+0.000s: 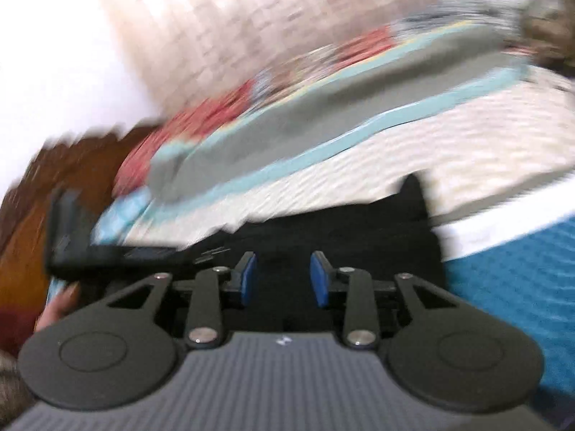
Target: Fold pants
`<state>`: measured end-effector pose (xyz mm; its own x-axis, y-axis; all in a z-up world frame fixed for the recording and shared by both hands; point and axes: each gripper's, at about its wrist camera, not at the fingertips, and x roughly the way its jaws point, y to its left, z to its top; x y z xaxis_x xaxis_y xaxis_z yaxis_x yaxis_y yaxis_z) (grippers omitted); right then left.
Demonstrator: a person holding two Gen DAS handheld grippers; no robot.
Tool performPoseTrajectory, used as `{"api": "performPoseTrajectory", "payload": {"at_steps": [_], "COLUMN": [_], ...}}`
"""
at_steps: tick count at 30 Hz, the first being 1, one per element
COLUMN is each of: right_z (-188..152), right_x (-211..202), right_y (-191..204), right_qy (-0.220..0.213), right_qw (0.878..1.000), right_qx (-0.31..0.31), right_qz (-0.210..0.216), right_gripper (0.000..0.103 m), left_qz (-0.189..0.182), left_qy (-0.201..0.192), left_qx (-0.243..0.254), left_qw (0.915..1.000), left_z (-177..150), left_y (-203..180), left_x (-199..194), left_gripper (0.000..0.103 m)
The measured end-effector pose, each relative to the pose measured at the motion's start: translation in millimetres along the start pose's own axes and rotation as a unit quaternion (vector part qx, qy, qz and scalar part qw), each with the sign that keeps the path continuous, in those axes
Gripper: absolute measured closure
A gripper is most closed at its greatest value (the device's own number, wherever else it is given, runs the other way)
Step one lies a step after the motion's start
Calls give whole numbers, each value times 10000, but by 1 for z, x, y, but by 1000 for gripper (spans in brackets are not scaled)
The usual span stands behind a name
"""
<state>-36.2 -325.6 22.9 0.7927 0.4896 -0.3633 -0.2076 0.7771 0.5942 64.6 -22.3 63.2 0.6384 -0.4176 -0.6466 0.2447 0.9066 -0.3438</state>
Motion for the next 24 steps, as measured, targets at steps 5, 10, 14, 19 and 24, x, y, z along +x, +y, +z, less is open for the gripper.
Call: {"api": "performPoseTrajectory", "payload": {"at_steps": [5, 10, 14, 19, 24], "right_z": [-5, -18, -15, -18, -30], "right_x": [3, 10, 5, 16, 25], "right_y": [-31, -40, -34, -44, -52], "right_qy": [78, 305, 284, 393, 703], "right_qw": [9969, 9940, 9953, 9934, 9864], "right_qx": [610, 899, 792, 1021, 1485], "right_qz": [-498, -550, -490, -337, -32], "right_gripper": [65, 52, 51, 48, 48], "left_qz": [639, 869, 1035, 294, 101], "left_qy": [617, 713, 244, -106, 558], "left_qx": [-313, -360, -539, -955, -437], "left_qw": [9956, 9930, 9929, 9949, 9974], "left_z": [-12, -22, -9, 1, -21], "left_y": [27, 37, 47, 48, 22], "left_x": [21, 16, -14, -33, 11], "left_gripper": [80, 59, 58, 61, 66]}}
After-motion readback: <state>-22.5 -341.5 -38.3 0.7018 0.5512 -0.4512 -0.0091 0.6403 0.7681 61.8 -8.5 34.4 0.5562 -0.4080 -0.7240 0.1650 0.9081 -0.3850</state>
